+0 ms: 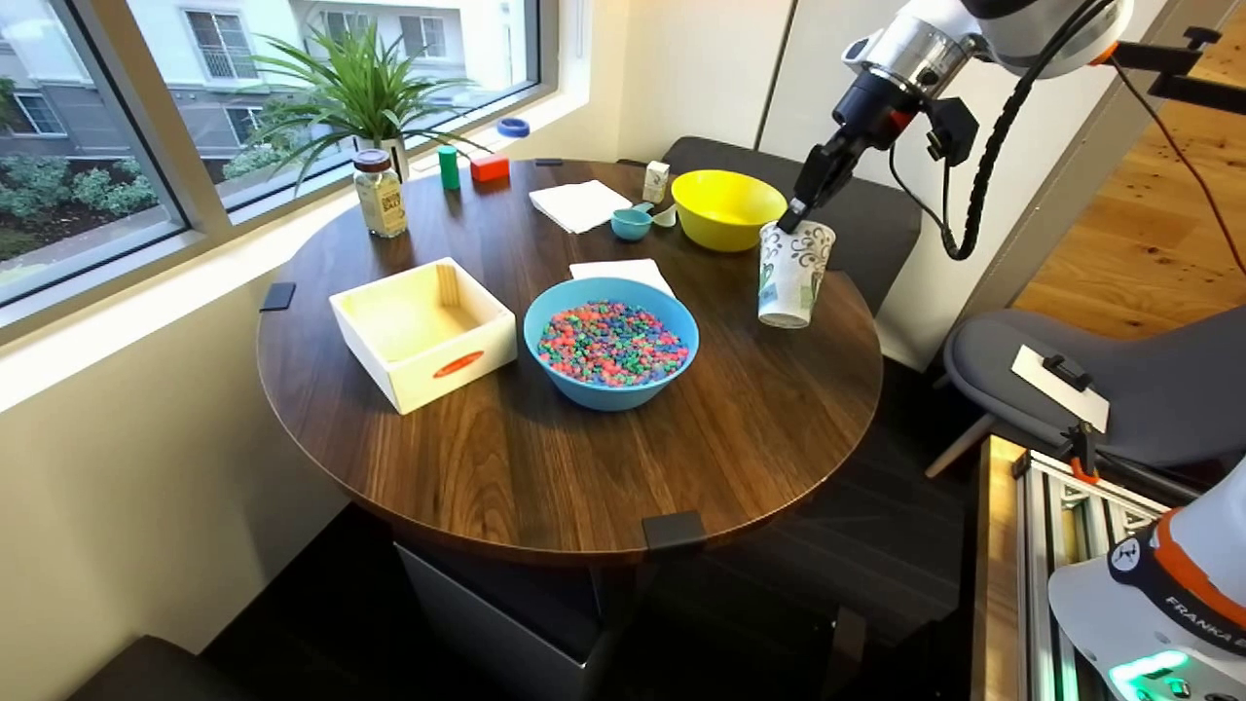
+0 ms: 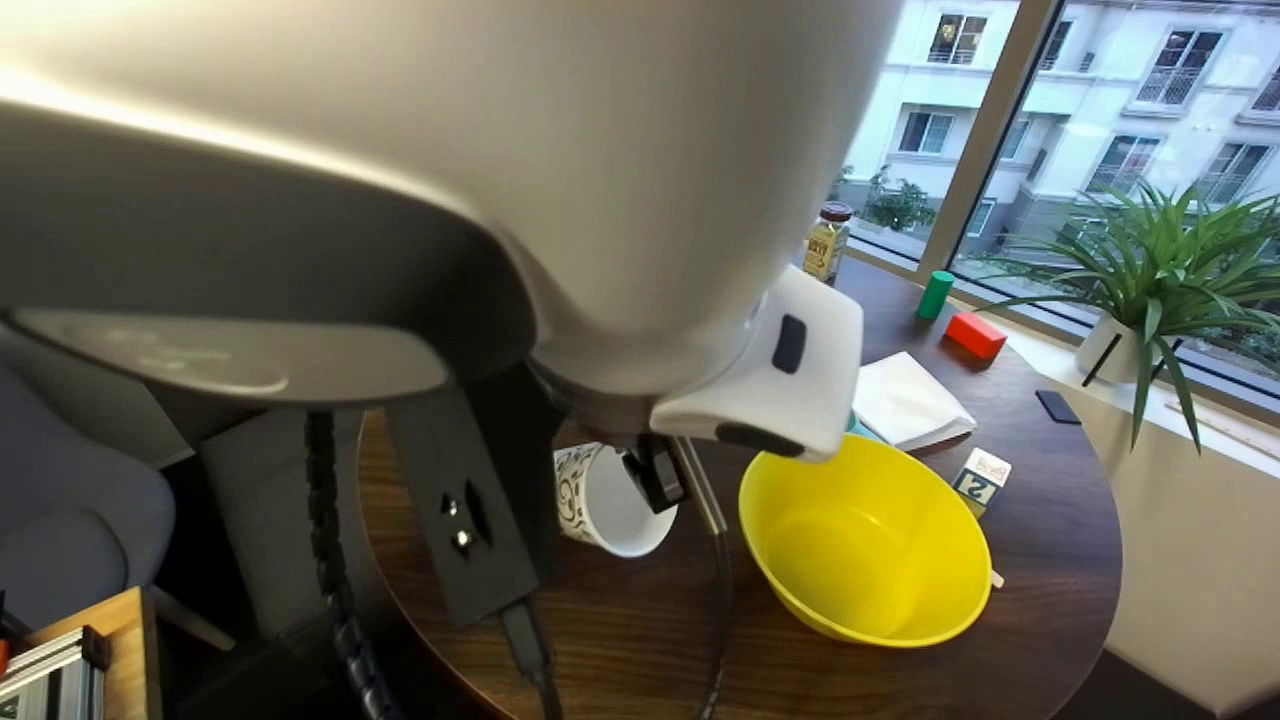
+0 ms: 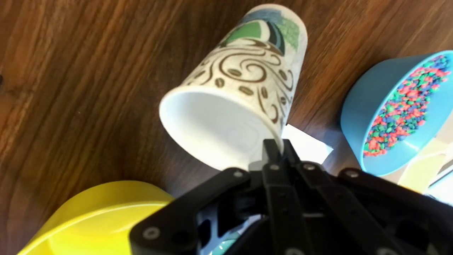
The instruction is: Place the coffee cup upright
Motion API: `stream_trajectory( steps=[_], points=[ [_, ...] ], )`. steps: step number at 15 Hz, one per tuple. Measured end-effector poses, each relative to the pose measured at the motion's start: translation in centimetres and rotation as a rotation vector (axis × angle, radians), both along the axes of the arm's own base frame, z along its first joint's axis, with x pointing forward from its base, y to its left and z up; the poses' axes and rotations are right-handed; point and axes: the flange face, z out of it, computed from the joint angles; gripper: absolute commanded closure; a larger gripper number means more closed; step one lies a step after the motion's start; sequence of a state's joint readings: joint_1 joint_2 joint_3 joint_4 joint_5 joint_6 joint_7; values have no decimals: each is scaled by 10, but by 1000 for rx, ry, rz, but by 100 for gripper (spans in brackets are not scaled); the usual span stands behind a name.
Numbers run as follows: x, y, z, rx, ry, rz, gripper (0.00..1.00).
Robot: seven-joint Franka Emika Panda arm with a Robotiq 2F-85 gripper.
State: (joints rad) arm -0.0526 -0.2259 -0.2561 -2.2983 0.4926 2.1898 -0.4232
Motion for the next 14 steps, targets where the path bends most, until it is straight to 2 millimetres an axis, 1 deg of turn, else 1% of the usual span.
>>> stream_trajectory(
  steps=[3, 7, 11, 14],
  points=[
    [7, 21, 14, -109, 23, 43, 99],
    [12, 63, 27, -300, 44, 120, 99],
    [18, 101, 32, -453, -45, 147, 99],
    [17, 119, 31, -494, -127, 113, 99]
  ],
)
